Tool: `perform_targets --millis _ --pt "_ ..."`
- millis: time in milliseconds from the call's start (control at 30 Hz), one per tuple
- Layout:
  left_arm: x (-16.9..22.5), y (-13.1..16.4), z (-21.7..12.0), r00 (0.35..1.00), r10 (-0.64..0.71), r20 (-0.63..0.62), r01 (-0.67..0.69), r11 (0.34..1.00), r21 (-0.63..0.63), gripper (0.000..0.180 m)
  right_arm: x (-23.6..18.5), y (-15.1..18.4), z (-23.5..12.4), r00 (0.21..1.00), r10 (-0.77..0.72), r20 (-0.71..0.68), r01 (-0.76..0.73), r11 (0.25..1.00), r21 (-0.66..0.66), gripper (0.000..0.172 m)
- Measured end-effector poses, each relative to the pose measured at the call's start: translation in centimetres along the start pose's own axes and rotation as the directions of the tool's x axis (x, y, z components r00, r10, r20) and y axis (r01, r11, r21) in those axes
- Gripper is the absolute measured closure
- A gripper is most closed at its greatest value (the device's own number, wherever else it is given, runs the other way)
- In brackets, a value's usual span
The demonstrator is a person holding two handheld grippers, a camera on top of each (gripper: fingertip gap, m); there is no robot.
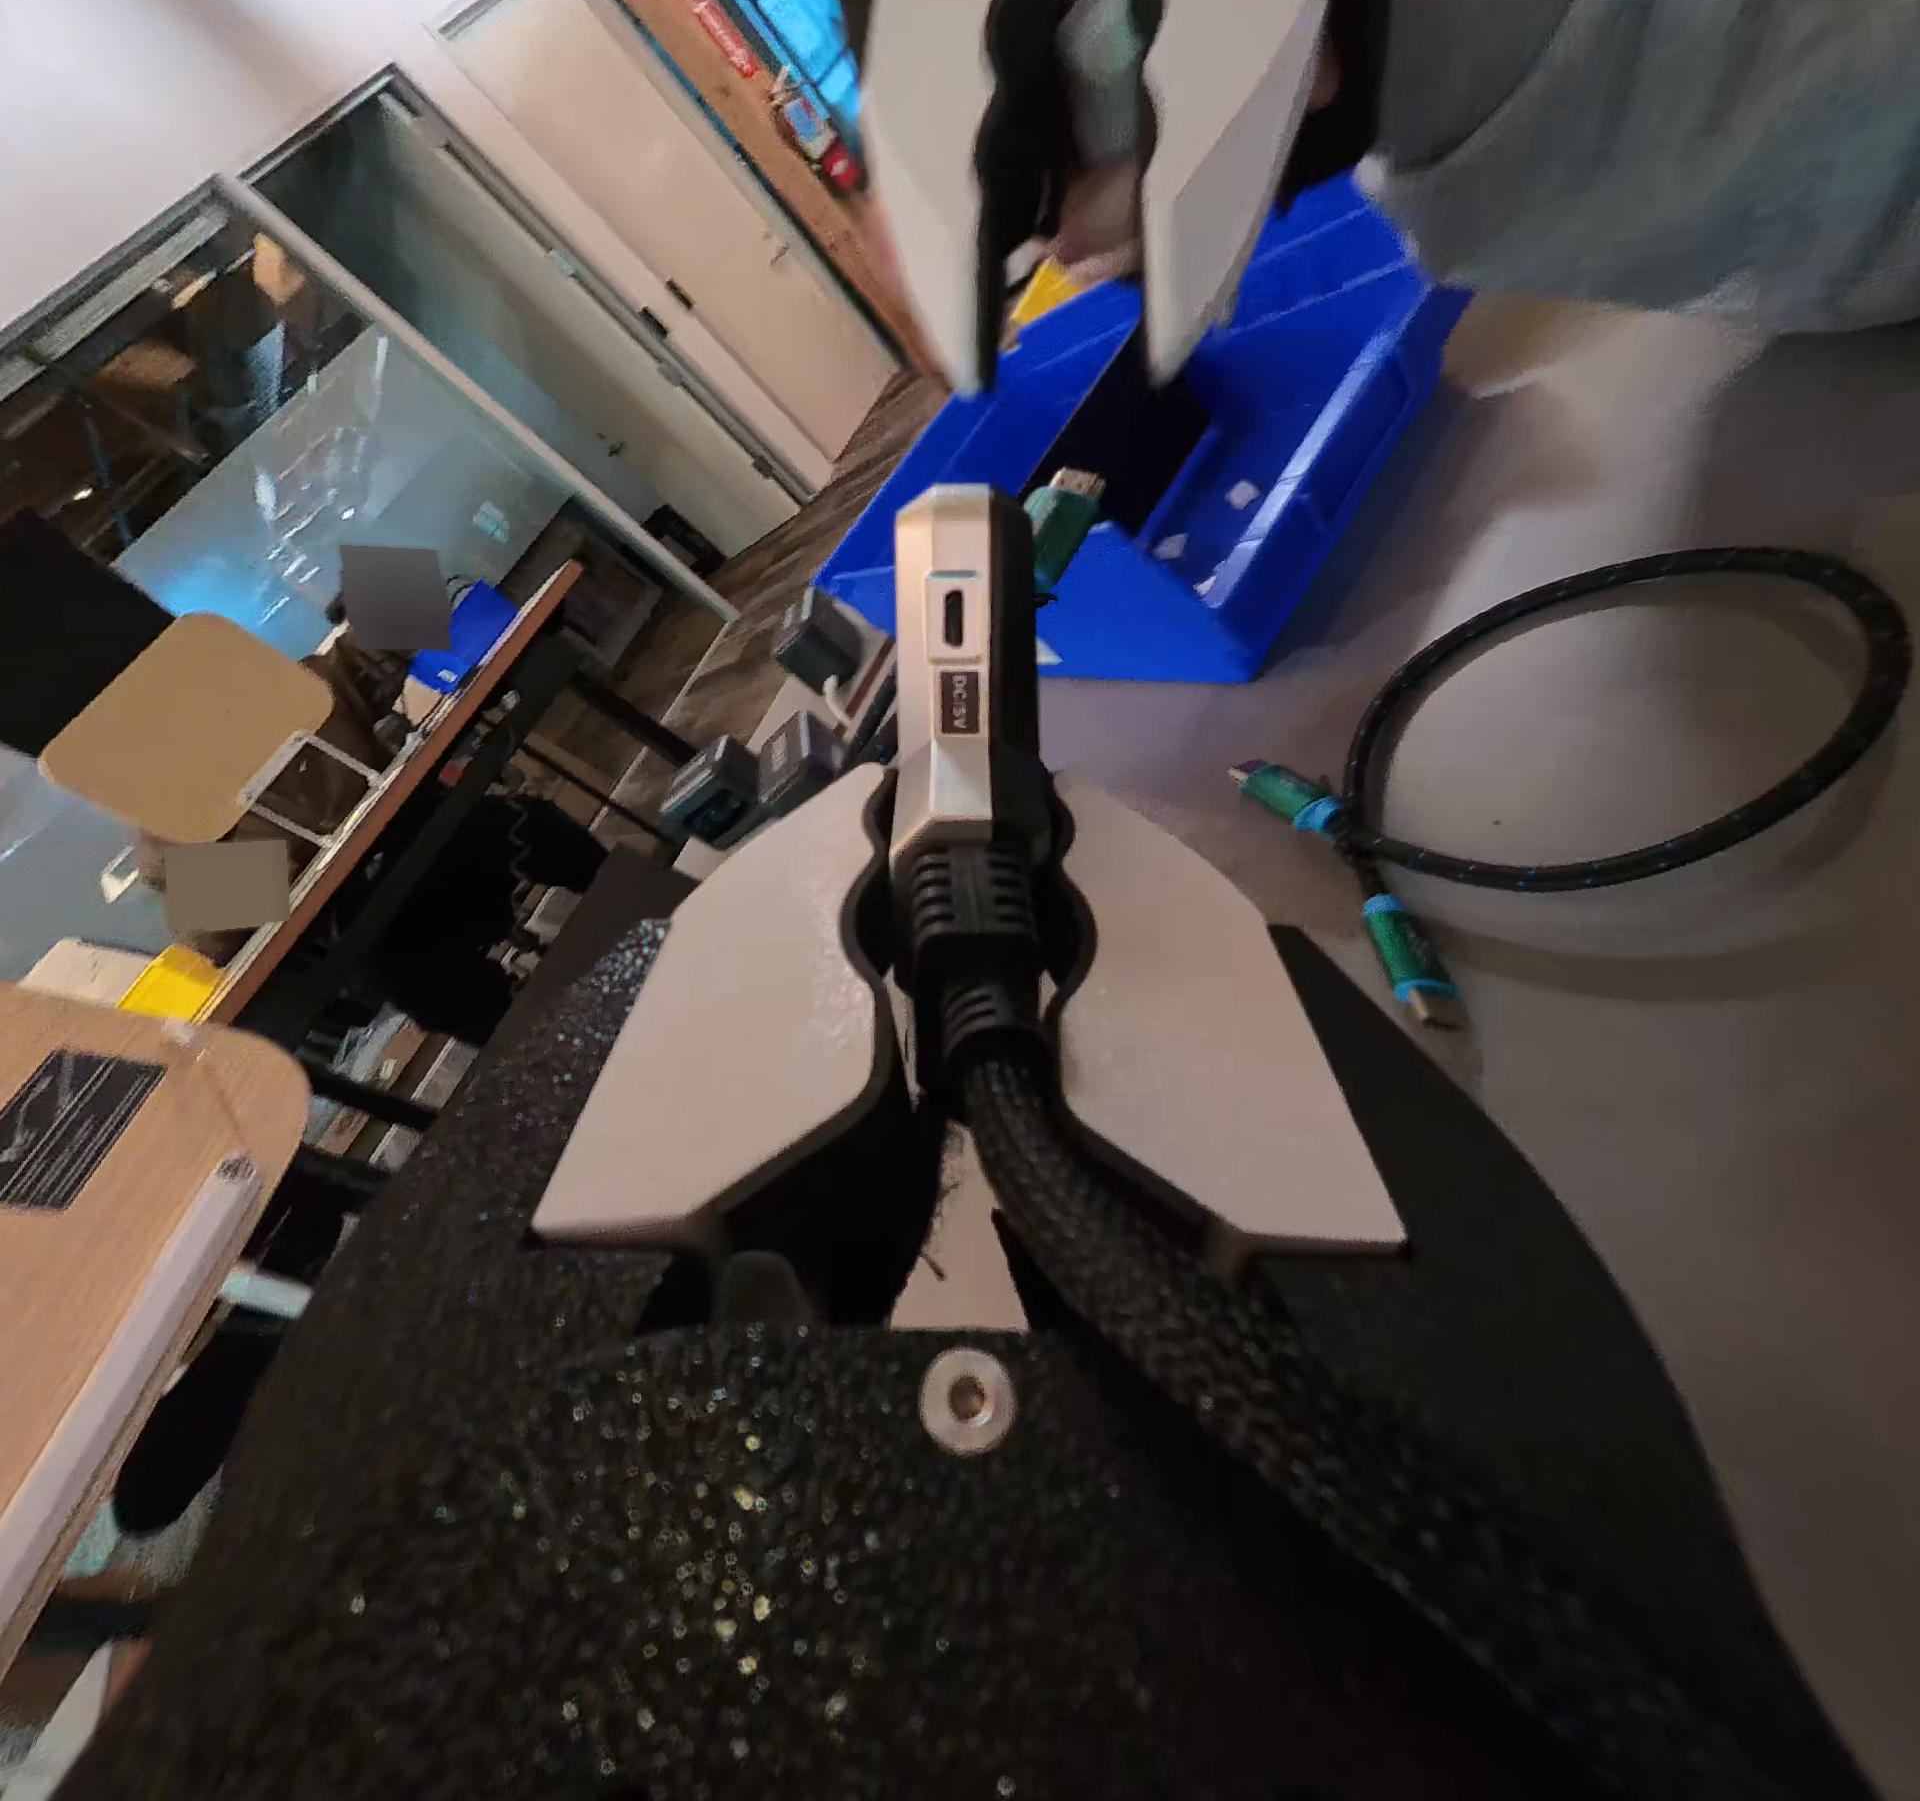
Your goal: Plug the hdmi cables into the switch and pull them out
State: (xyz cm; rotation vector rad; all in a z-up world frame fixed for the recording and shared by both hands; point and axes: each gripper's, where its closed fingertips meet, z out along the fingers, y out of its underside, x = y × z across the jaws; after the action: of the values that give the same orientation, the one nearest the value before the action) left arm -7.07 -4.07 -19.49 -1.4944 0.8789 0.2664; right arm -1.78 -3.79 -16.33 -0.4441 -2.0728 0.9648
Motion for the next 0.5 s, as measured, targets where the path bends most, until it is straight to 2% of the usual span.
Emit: perform_targets --millis 100,167,267,400,500 --pt "-1.3 1.6 -1.7 0.998 -0.009 0.068 0.01 1.0 -0.007 0.156 -0.7 1.4 -1.6 0.993 0.108 0.04 -0.105 0.992 -0.068 0.146" --pt "-2.1 2.4 -2.8 0.996 -0.012 0.092 0.013 1.0 -0.007 0.157 -2.2 3.0 -1.2 0.974 0.199 0.108 -0.183 0.973 -0.144 0.146" --pt "-2.8 3.0 -4.0 0.993 0.002 0.116 -0.001 1.0 -0.002 0.156 -5.3 6.6 1.6 0.912 0.34 0.228 -0.263 0.914 -0.308 0.143" --pt "-3.4 2.9 -5.1 0.988 0.03 0.149 -0.034 0.999 0.02 0.157 -7.1 11.4 5.4 0.826 0.503 0.254 -0.317 0.787 -0.529 0.144" --pt "-4.1 2.4 -6.2 0.984 0.042 0.172 -0.052 0.997 0.053 0.157 -7.1 12.4 6.2 0.777 0.566 0.275 -0.333 0.741 -0.583 0.14"
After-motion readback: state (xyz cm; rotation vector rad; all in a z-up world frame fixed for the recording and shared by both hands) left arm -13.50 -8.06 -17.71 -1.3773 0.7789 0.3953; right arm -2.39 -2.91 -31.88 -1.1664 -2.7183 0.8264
